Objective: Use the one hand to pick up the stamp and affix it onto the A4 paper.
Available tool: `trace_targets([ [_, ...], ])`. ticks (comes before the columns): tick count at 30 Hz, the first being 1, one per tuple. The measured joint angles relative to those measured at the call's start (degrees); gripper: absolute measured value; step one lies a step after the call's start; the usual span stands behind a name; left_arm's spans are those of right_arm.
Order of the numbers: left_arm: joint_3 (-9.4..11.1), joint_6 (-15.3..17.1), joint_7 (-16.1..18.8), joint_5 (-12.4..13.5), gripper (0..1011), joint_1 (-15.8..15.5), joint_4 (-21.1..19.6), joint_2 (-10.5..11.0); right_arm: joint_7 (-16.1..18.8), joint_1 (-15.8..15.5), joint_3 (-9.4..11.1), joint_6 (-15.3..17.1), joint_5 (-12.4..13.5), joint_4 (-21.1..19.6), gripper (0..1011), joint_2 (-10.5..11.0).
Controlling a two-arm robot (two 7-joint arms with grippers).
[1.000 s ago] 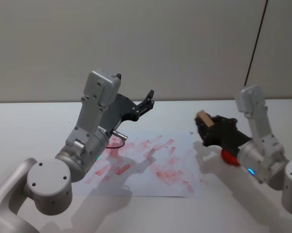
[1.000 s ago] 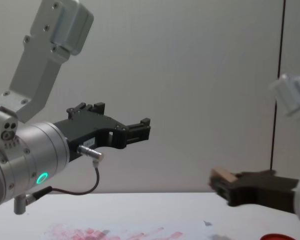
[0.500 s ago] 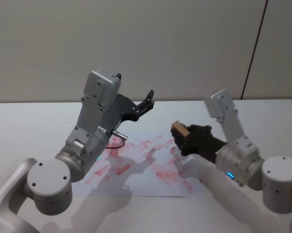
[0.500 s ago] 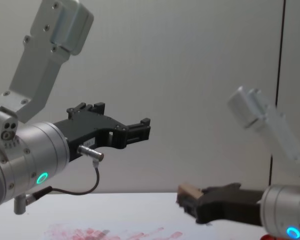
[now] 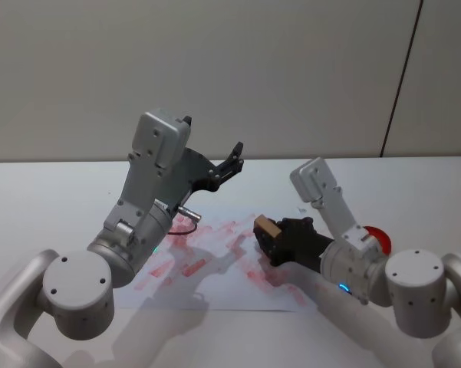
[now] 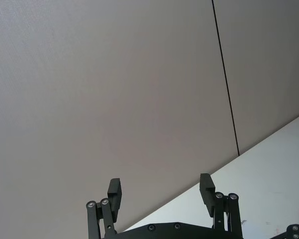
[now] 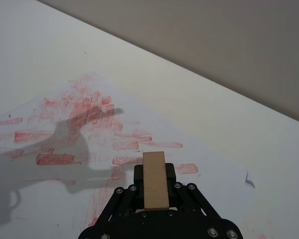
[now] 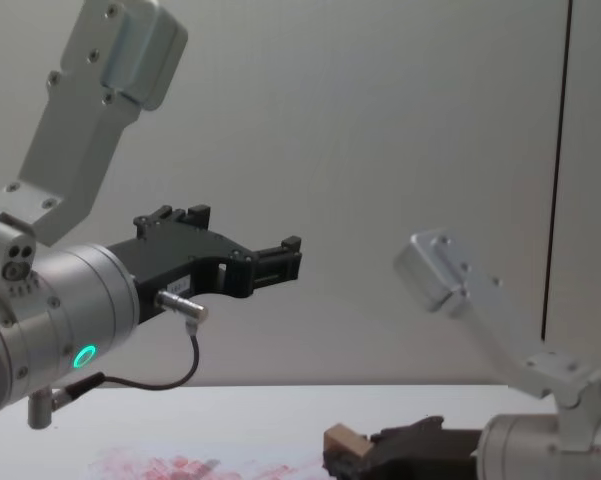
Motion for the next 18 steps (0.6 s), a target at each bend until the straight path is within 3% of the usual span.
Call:
trace_targets([
  [18, 0.0, 0.0, 0.0, 0.0, 1001, 0.0, 0.0, 0.0, -1.3, 1.2, -0.9, 2.6, -1.3, 3.0, 220, -1.2],
])
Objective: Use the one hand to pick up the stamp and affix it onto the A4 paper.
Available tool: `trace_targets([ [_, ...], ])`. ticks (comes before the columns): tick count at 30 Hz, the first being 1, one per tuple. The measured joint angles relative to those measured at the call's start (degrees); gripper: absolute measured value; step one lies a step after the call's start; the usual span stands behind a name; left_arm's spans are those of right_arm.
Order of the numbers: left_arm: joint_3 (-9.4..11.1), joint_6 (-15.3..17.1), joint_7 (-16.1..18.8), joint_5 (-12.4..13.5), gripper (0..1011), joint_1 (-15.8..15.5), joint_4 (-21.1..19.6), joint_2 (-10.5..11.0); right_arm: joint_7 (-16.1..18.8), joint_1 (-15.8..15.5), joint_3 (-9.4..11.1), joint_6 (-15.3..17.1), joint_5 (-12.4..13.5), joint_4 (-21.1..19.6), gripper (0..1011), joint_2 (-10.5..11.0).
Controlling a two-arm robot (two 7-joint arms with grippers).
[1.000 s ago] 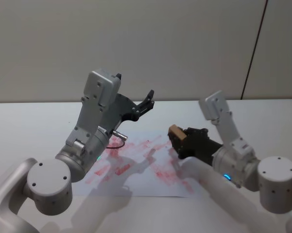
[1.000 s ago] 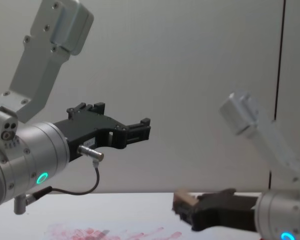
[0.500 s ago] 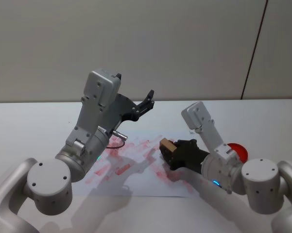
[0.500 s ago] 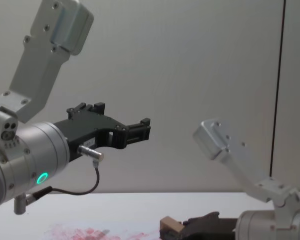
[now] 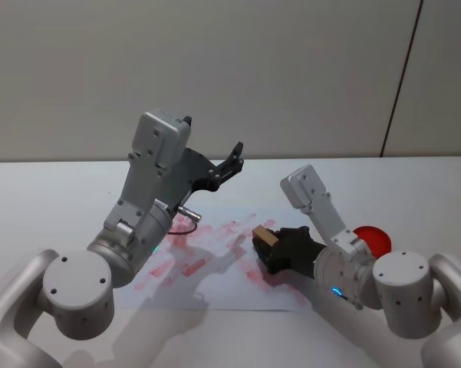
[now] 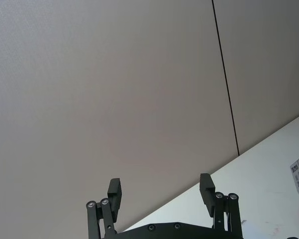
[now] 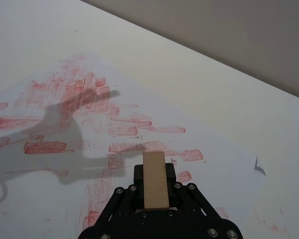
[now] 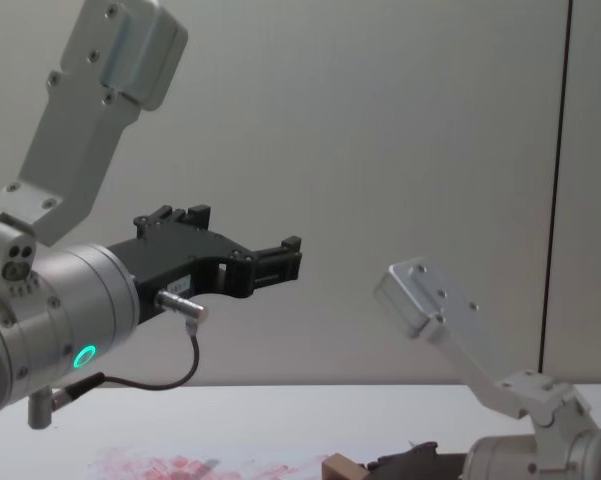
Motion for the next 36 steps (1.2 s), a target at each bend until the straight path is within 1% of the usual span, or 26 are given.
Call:
trace_targets([
  [10, 0.0, 0.0, 0.0, 0.0, 1001, 0.0, 0.0, 0.0, -1.3, 0.0, 0.2, 1.7, 0.5, 0.1, 220, 0.0],
  [22, 0.0, 0.0, 0.0, 0.0, 1001, 0.0, 0.0, 0.0, -2.2, -0.6, 0.3, 3.6, 1.1, -1.0, 220, 0.3],
  [29, 0.0, 0.0, 0.0, 0.0, 1001, 0.0, 0.0, 0.0, -2.9, -0.9, 0.5, 3.3, 2.6, -1.3, 220, 0.3],
  [36, 0.0, 0.0, 0.0, 0.0, 1001, 0.0, 0.0, 0.0, -3.9, -0.7, 1.2, 1.7, 5.5, -3.2, 220, 0.2],
])
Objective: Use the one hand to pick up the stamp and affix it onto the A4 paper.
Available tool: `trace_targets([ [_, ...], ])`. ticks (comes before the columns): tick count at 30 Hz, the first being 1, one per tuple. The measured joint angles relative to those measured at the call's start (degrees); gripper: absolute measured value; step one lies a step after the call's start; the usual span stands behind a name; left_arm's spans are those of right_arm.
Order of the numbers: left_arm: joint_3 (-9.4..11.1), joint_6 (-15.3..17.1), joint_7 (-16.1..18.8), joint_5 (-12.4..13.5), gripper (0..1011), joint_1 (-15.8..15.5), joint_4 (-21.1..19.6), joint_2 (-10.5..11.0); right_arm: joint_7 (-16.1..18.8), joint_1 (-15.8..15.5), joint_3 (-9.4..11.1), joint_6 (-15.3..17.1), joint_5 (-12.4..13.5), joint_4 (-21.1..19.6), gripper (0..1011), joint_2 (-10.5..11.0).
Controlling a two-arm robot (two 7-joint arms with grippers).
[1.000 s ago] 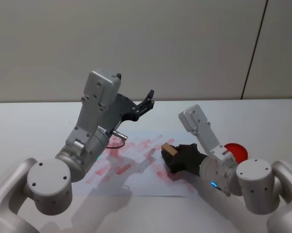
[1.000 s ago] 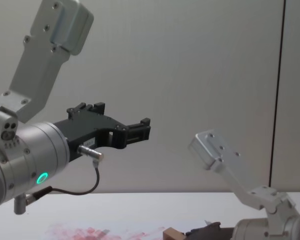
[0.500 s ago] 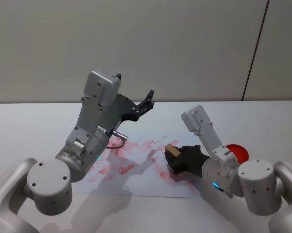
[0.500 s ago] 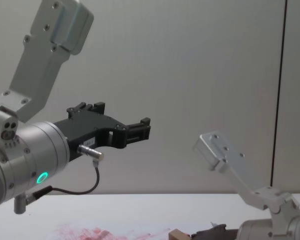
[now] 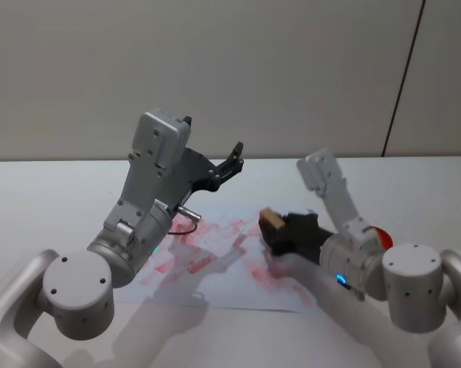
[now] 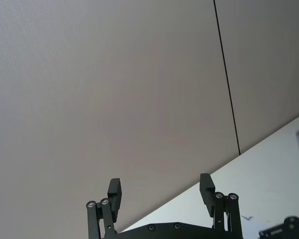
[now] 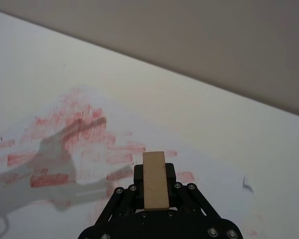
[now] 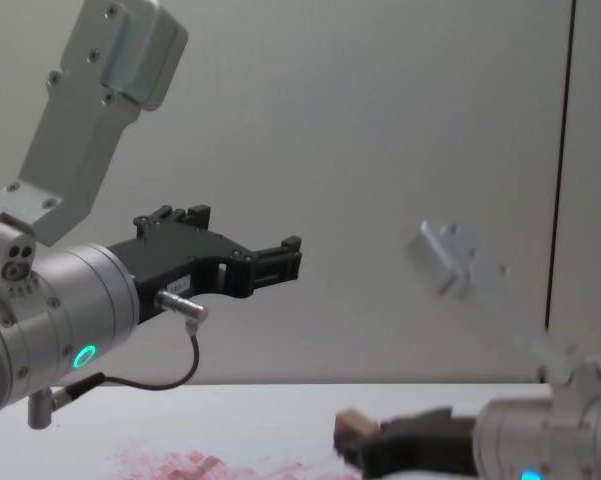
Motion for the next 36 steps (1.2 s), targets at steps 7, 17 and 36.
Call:
trace_targets([
  [7, 0.0, 0.0, 0.0, 0.0, 1001, 0.0, 0.0, 0.0, -2.0, -0.3, 2.1, -1.9, 3.5, -3.7, 220, 1.2],
  [17, 0.0, 0.0, 0.0, 0.0, 1001, 0.0, 0.0, 0.0, -5.1, -2.9, 6.0, -1.5, 5.7, -8.8, 220, 5.5],
  [36, 0.0, 0.0, 0.0, 0.0, 1001, 0.0, 0.0, 0.0, -5.8, -7.4, 9.5, 3.0, 4.6, -13.1, 220, 11.3],
])
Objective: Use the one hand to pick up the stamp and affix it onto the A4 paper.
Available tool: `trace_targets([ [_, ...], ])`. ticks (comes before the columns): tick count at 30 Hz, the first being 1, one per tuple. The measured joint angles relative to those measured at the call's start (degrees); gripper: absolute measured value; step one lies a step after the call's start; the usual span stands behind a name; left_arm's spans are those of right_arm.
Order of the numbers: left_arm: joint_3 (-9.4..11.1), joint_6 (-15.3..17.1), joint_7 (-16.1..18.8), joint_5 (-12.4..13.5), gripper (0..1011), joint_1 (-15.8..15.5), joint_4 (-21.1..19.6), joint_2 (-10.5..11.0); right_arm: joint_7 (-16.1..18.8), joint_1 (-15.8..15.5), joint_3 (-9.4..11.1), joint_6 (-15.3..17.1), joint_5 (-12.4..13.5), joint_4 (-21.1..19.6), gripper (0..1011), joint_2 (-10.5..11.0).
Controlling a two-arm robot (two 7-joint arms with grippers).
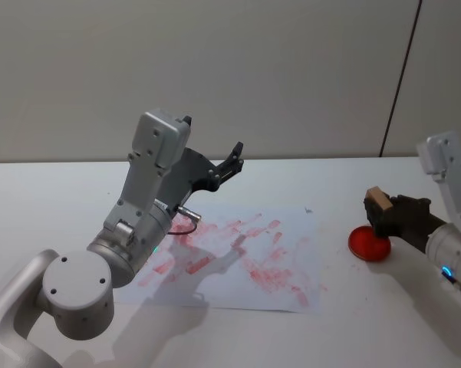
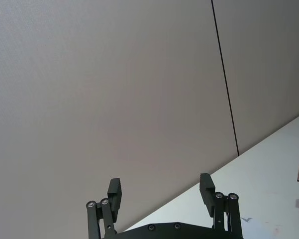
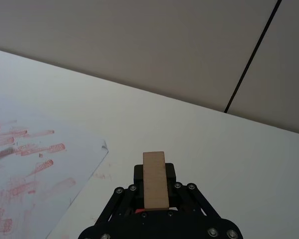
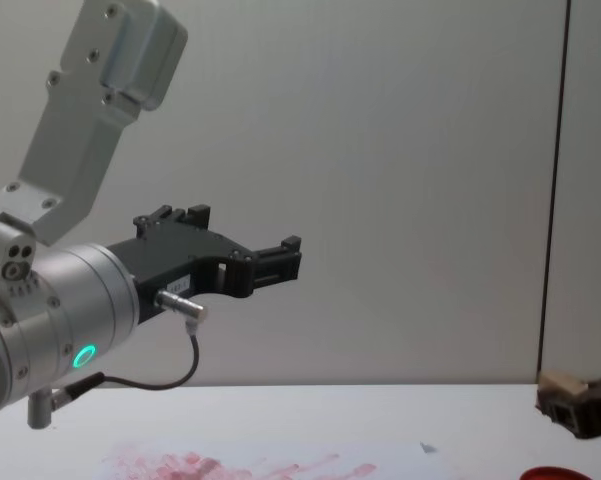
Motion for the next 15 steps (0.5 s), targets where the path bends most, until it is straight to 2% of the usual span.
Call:
trace_targets([
  [15, 0.0, 0.0, 0.0, 0.0, 1001, 0.0, 0.0, 0.0, 2.6, -0.5, -0.1, 1.9, -3.1, 1.0, 220, 1.1],
])
